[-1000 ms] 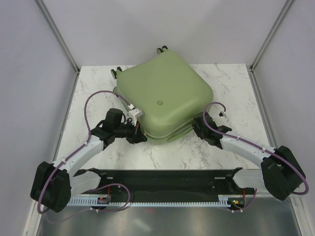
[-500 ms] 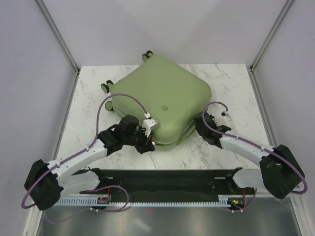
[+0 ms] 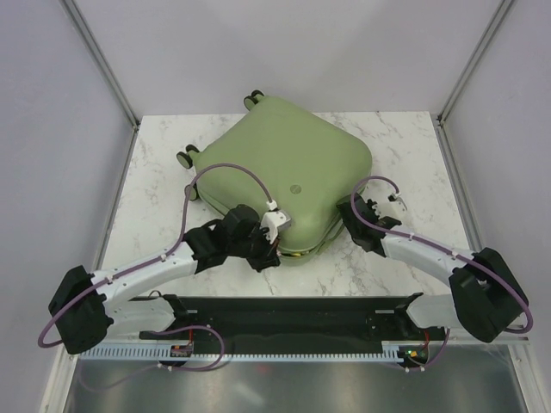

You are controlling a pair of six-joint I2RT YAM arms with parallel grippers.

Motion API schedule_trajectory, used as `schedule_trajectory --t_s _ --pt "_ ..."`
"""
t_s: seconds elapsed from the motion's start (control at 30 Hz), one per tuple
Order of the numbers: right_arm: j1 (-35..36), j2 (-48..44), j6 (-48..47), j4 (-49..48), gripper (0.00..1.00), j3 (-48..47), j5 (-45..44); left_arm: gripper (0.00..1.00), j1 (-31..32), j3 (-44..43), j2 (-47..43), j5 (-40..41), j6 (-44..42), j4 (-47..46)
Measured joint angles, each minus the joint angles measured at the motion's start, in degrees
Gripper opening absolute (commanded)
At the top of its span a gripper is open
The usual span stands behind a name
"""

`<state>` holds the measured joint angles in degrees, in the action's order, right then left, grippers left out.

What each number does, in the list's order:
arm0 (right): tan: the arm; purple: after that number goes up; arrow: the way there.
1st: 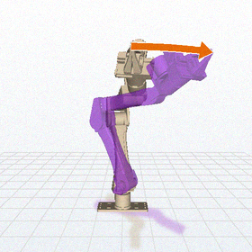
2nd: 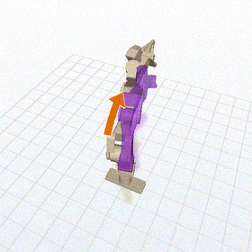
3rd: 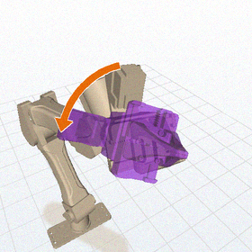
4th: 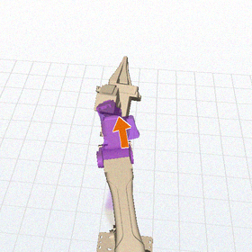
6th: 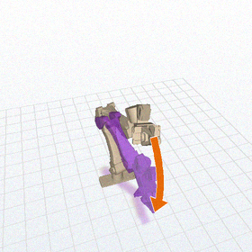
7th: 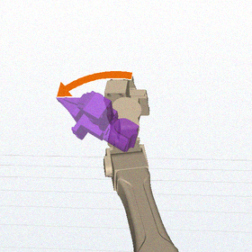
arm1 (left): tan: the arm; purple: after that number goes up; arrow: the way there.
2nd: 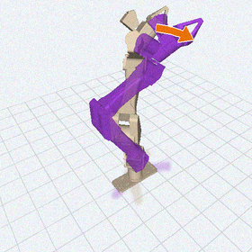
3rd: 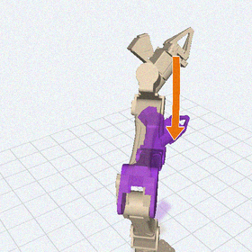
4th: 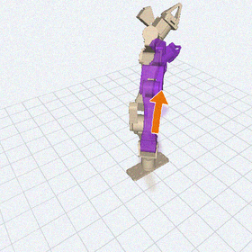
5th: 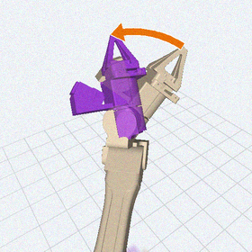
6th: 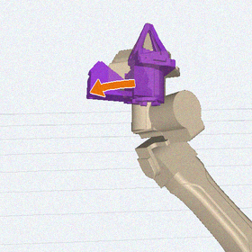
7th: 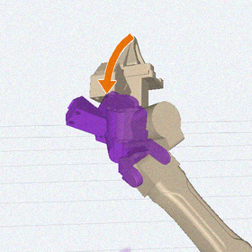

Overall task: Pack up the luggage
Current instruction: Zip the luggage at the center of the board.

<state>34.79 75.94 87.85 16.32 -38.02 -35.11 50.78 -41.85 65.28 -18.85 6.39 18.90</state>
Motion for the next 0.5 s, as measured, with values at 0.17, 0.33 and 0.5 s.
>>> schedule_trajectory --t_s 0.17,0.33,0.5 --pt "-0.1 0.8 0.1 -0.4 0.00 -0.2 -2.4 0.02 3.8 -1.1 2.1 3.0 1.3 -1.8" --pt "-0.2 1.8 0.9 -1.2 0.00 -0.4 -4.5 0.02 5.4 -3.1 4.2 3.8 1.3 -1.8" --pt "-0.2 2.2 2.6 -2.6 0.00 -0.3 -6.4 0.02 6.3 -5.4 6.6 4.4 1.2 -1.4"
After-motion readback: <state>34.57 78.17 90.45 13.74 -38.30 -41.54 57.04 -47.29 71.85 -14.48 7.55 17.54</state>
